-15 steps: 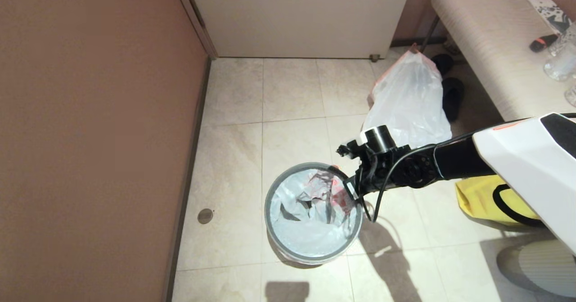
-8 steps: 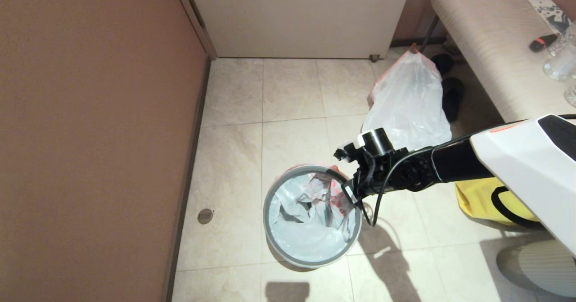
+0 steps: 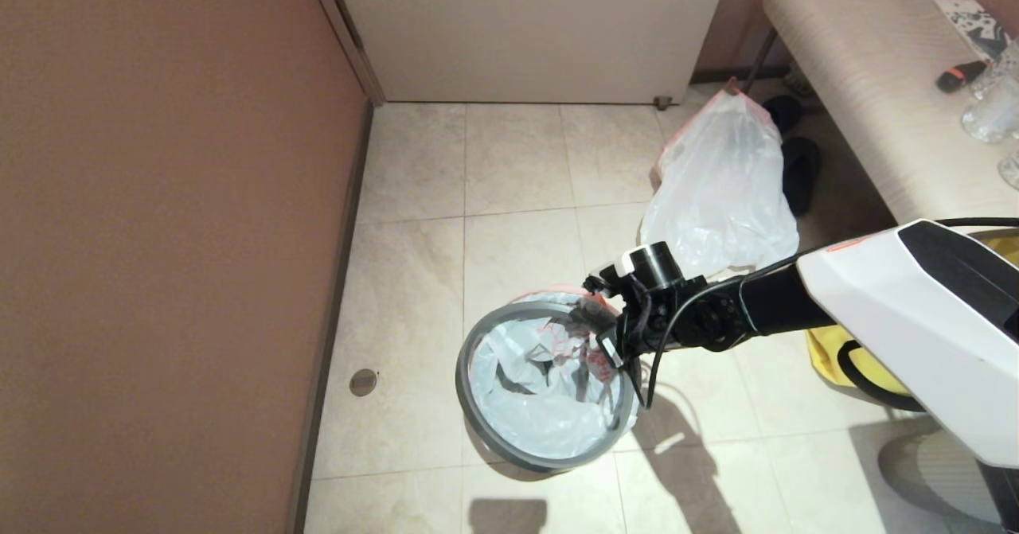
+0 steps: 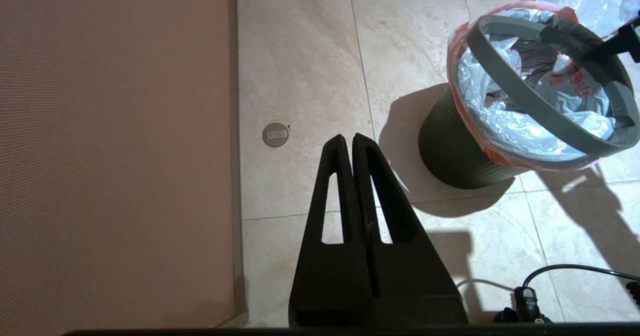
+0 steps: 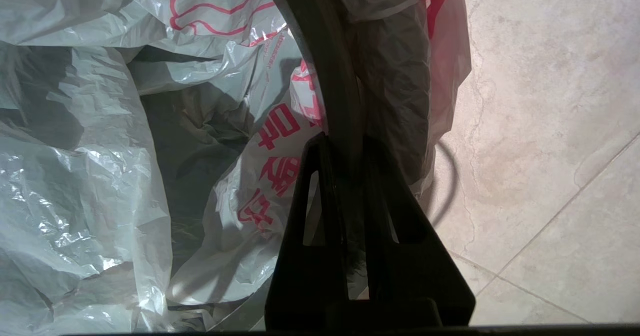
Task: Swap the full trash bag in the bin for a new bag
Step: Place the trash can ring on the trash can
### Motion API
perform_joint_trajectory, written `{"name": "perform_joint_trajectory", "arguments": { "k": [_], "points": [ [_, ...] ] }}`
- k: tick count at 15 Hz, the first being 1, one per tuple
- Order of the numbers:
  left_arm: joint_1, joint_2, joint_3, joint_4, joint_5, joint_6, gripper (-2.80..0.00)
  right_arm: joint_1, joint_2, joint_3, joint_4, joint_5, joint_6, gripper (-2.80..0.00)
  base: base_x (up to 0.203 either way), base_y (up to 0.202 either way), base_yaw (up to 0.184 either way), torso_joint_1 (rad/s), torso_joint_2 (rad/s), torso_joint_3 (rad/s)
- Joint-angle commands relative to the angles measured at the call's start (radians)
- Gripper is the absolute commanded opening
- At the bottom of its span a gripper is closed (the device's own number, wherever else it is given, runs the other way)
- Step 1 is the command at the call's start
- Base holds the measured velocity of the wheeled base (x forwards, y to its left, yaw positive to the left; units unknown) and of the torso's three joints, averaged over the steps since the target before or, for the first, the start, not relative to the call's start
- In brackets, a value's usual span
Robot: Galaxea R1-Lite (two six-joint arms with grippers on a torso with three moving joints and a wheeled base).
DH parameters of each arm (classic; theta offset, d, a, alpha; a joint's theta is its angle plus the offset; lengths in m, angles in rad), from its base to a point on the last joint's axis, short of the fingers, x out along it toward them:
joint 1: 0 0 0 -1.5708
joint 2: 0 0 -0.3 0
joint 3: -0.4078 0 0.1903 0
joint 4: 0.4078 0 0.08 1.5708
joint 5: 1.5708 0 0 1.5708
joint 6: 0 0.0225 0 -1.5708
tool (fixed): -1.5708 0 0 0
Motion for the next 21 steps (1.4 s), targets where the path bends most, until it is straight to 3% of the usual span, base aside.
{"name": "perform_joint_trajectory", "arguments": {
  "k": [1, 7, 21],
  "points": [
    [0.000, 0.000, 0.000, 0.000, 0.000, -0.001, -2.80, 0.000, -0.020, 0.008, -0.001, -0.013, -0.002, -2.80, 0.000, 0.000, 0.000, 0.000, 0.00, 0.000],
    [0.000, 0.000, 0.000, 0.000, 0.000, 0.000, -2.80, 0.011, -0.123, 0.061, -0.003, -0.015, -0.002, -2.80, 0.000, 0.000, 0.000, 0.000, 0.00, 0.000],
    [0.000, 0.001, 0.000, 0.000, 0.000, 0.000, -2.80, -0.011, -0.037, 0.035, -0.038, -0.015, -0.012, -2.80, 0.000, 0.000, 0.000, 0.000, 0.00, 0.000]
  ]
}}
